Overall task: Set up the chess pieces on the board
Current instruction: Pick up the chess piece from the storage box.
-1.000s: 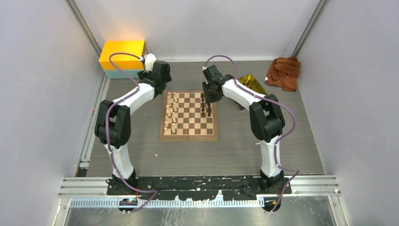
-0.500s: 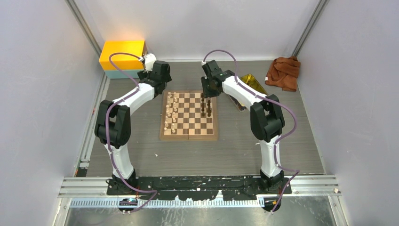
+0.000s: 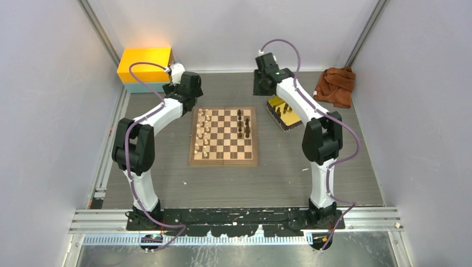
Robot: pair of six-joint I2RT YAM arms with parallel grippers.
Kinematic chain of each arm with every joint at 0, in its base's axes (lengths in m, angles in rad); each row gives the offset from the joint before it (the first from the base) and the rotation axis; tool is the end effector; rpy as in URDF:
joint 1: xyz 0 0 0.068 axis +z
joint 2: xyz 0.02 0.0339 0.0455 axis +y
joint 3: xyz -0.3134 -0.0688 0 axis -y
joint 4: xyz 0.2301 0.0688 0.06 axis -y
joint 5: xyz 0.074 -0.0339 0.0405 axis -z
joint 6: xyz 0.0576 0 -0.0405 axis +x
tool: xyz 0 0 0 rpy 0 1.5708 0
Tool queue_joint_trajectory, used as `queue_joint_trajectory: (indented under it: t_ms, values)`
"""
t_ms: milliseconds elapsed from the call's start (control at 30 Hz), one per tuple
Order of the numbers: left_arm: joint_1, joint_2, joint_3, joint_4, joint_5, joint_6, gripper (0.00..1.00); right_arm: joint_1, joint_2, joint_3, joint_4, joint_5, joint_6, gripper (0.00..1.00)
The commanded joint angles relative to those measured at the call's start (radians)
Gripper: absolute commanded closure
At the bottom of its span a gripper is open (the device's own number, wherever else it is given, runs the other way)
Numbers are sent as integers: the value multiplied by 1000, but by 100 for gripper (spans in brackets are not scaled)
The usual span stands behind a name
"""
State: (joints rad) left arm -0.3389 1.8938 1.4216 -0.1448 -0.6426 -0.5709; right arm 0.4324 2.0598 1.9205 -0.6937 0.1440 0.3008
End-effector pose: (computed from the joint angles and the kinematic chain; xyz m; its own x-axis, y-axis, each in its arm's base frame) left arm 0.4356 -0.1169 0.2900 -0.3539 -0.3340 -0.8736 -0.4588 0.8759 -0.1490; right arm 0.4498 0.1985 0.3207 -0.7386 -0.0179 -0.6739 -0.1133 0.9887 0.0979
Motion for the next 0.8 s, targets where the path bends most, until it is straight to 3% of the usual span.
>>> queue_joint_trajectory:
  t_ms: [0, 267, 767]
  values:
    - [7, -38, -1, 55, -14, -1, 6, -100, -35, 19, -32, 71, 52, 62]
    - [7, -33, 2, 54, -11, 2, 6, -198, -14, -54, -26, 71, 77, 62]
    - [9, -29, 0, 56, -12, 9, 6, -234, 38, -81, -31, 63, 93, 62]
